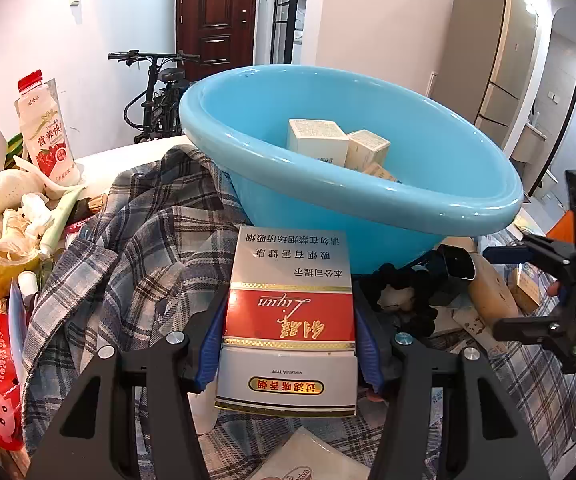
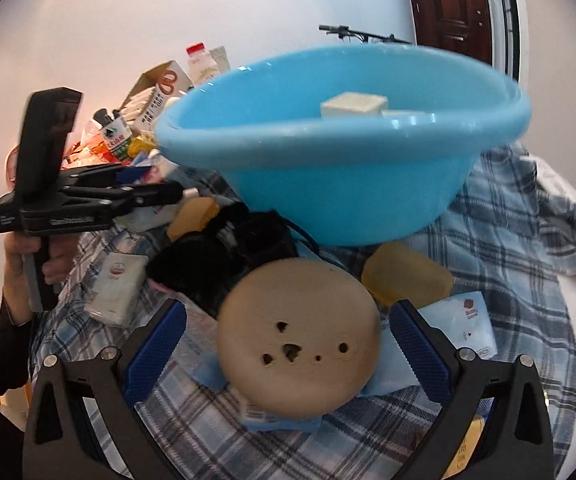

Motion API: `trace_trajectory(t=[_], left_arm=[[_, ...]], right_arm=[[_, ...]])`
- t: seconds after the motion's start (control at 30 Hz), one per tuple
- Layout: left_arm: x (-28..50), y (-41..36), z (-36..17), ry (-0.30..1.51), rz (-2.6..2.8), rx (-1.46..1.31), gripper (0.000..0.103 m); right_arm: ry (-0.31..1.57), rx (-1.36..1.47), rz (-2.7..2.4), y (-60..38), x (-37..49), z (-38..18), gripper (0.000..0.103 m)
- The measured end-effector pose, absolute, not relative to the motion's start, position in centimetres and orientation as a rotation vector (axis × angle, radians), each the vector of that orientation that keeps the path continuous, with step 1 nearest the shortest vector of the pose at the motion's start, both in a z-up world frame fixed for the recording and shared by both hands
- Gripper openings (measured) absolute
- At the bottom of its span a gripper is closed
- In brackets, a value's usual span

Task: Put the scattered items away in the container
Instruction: 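Grasp the tan round wooden disc with the right tool while the left tool holds the red box, then lift the red box and wooden disc and carry both over the basin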

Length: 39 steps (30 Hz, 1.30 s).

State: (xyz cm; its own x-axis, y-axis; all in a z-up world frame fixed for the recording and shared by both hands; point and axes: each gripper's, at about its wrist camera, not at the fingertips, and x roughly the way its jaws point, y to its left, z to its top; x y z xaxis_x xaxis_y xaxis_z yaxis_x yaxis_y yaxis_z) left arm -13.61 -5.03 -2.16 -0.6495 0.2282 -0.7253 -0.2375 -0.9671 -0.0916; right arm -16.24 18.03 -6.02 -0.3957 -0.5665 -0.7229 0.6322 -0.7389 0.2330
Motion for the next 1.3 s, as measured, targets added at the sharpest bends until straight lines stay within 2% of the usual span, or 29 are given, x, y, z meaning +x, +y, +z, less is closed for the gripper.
trace_trajectory(t=[0.33, 0.4, 0.5, 0.83, 1.3], left_arm=[[-13.7, -4.7, -2.5, 0.028, 2.634, -1.171, 0.055], [-13.7, -4.7, -2.5, 0.028, 2.632, -1.174, 0.055], [-13.6, -4.6, -2.5, 0.027, 2.631, -1.173, 0.055], [-12.8, -4.1, -1.3, 0.033, 2.632, -1.114, 0.055], [-8.4, -3.6, 1.4, 0.046, 2.668, -1.080, 0.055]], right_arm=[[0.095, 1.051, -2.141, 17.8, -15.7, -6.5, 0.101], [0.119, 1.054, -2.141, 17.4, -15.5, -6.5, 0.084], [0.125, 1.062, -2.147, 17.3, -15.2, -6.4, 0.081], [0.111, 0.998, -2.213, 18.6, -12.6, -3.7, 0.080], [0.117, 0.823, -2.280, 19.5, -9.0, 3.0, 0.081]])
